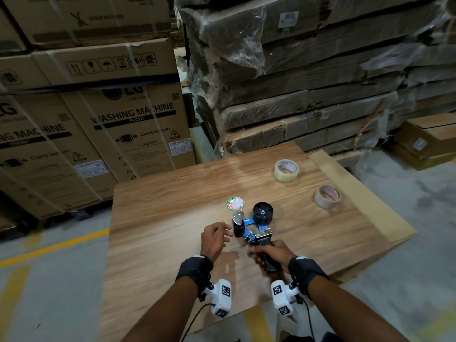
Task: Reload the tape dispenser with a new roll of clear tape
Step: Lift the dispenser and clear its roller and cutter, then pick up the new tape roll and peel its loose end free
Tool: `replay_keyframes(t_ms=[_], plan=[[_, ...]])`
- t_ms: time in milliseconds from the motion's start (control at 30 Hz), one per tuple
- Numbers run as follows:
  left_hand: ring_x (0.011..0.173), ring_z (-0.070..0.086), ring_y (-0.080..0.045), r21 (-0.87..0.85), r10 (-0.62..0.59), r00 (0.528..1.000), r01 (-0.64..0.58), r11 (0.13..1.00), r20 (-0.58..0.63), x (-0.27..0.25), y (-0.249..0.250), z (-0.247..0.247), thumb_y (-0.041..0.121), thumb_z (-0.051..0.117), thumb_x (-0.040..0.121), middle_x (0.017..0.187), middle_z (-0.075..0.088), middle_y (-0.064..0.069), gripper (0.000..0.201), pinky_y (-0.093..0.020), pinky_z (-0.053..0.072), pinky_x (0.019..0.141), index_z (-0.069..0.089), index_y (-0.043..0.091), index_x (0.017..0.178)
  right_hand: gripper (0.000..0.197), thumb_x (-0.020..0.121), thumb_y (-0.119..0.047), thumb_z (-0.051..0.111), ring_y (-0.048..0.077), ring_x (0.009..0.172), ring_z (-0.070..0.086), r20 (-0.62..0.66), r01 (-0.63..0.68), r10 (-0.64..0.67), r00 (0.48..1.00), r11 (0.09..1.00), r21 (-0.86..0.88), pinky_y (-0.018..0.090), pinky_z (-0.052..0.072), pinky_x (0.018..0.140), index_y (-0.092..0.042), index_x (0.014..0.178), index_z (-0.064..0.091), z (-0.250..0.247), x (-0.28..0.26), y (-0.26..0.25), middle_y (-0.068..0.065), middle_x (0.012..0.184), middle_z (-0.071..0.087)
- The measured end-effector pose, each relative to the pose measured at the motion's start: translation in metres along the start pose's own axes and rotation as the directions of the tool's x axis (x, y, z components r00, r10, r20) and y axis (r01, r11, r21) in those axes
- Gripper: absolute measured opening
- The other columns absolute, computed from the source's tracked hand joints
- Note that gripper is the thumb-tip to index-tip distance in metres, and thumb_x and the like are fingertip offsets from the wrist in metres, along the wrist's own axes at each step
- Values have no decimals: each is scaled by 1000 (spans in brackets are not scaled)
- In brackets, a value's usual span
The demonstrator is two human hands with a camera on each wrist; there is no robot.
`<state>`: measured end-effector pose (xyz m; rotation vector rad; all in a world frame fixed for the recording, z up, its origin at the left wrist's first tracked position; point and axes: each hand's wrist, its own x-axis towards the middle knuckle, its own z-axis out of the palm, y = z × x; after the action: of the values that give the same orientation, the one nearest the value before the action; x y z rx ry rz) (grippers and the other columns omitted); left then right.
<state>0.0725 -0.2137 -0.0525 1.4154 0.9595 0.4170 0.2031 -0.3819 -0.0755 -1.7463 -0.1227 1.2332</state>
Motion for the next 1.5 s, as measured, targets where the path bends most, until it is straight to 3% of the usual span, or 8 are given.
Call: replay_keyframes(t_ms=[133,300,533,733,867,1067,1367,1500], plan=[[61,59,-19,15,26,1000,-27,1000,6,7,2,9,21,46,100,73,73,-6,32,-24,43,52,73,9,88,47,62,-35,96,23,59,65,-12,21,-22,1000,996,-88,32,55,59,1,87,79,-11,5,-3,21,80,76],[58,62,-15,4,83,997,-83,997,-2,18,17,27,16,49,98,75,74,-5,26,-22,45,52,73,11,89,65,53,-67,91,15,64,57,-33,32,-44,998,956,-291,20,43,52,-16,81,61,-42,7,-21,4,72,60],[60,57,-20,-65,99,994,-95,993,55,64,43,66,18,50,98,72,69,-5,25,-25,44,52,71,11,86,43,85,-50,77,23,76,70,-62,67,-79,995,982,-176,25,56,63,-8,91,71,-102,28,-74,12,84,72],[61,57,-17,-29,114,993,-113,993,42,98,65,109,18,49,100,74,70,-5,27,-23,43,54,71,7,90,24,89,-21,76,19,52,61,-185,156,-200,962,961,-227,36,51,60,-3,75,68,-140,84,-131,10,66,68],[60,56,-19,-23,102,994,-101,995,34,124,76,139,22,50,97,73,69,-6,26,-23,41,50,70,11,85,22,79,-25,83,23,87,72,-306,185,-362,881,858,-480,30,53,77,-5,84,77,-158,114,-169,6,83,76],[57,57,-18,1,66,998,-66,998,-8,154,81,173,35,50,88,70,69,-2,28,-23,41,50,70,18,80,50,77,-28,79,33,119,65,-223,197,-486,845,671,-715,35,51,101,-7,121,73,-171,147,-208,17,124,72],[58,58,-19,35,-28,998,30,999,-63,175,68,197,20,50,99,71,70,-6,28,-24,43,51,71,12,84,29,86,-26,60,28,118,62,-4,187,-449,894,380,-906,42,31,105,-22,113,71,-168,188,-209,2,115,74],[59,59,-19,48,-40,996,44,998,-76,179,63,199,22,50,99,72,71,-6,29,-21,44,51,72,13,83,26,86,-19,55,26,119,59,7,202,-466,885,370,-907,42,22,105,-20,105,73,-170,194,-200,2,114,72]])
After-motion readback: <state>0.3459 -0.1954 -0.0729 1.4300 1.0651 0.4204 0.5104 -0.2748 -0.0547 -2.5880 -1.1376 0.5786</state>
